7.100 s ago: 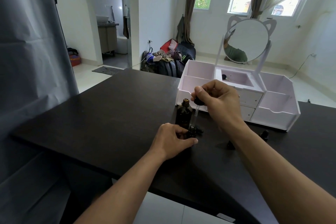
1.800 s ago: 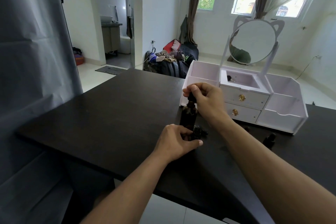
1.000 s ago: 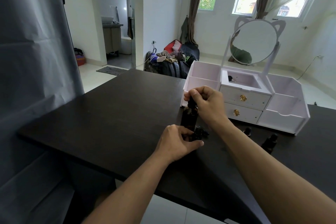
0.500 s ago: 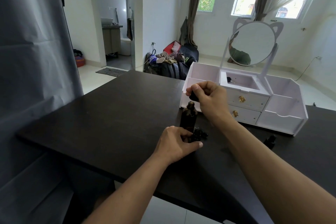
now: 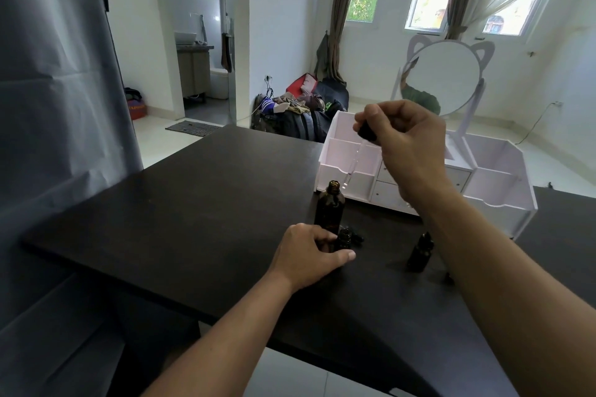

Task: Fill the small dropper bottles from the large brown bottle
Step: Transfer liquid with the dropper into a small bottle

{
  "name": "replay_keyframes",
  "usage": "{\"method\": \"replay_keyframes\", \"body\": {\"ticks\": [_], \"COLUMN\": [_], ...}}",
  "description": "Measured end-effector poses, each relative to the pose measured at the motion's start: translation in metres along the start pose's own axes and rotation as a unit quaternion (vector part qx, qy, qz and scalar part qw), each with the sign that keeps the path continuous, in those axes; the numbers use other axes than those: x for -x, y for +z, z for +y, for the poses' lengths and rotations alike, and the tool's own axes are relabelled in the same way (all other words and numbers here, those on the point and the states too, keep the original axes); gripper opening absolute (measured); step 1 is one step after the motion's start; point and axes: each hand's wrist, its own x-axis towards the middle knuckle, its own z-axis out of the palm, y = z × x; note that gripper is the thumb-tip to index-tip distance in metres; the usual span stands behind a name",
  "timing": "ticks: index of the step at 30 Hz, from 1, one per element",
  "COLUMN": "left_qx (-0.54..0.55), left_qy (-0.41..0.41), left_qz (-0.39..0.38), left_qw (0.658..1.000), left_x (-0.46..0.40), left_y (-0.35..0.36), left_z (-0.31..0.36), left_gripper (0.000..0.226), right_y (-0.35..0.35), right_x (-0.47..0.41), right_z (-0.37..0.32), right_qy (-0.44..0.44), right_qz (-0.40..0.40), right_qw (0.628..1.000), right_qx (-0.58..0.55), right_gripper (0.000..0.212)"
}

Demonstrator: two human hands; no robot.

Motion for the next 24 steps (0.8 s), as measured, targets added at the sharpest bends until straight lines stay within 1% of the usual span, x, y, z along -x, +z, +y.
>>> {"method": "replay_keyframes", "body": {"ticks": [3,7,18,24], "left_qx": [-0.001,-0.007,-0.026,-0.029], "left_qy": [-0.001,-0.010,-0.029,-0.034], "left_qz": [0.001,-0.002,-0.002,0.001], "left_qw": [1.000,1.000,0.999,0.999], "left_x": [0.001,0.000,0.001,0.000], "left_y": [-0.001,-0.001,-0.001,-0.001], "left_z": [0.000,0.001,0.004,0.005], "left_gripper": [0.041,0.042,0.042,0.043], "right_y": [-0.003,-0.006,-0.006,-0.007], "right_x": [0.011,0.023,0.036,0.035], "right_z": [0.005,0.018,0.030,0.032], "right_qy": [0.012,0.032,0.063,0.074], "right_qz": [-0.021,-0.052,-0.075,-0.078], "right_qw": [1.000,0.997,0.995,0.994], "right_qx": [0.002,0.036,0.034,0.013], "right_gripper": [0.011,0.006,0.010,0.010]}}
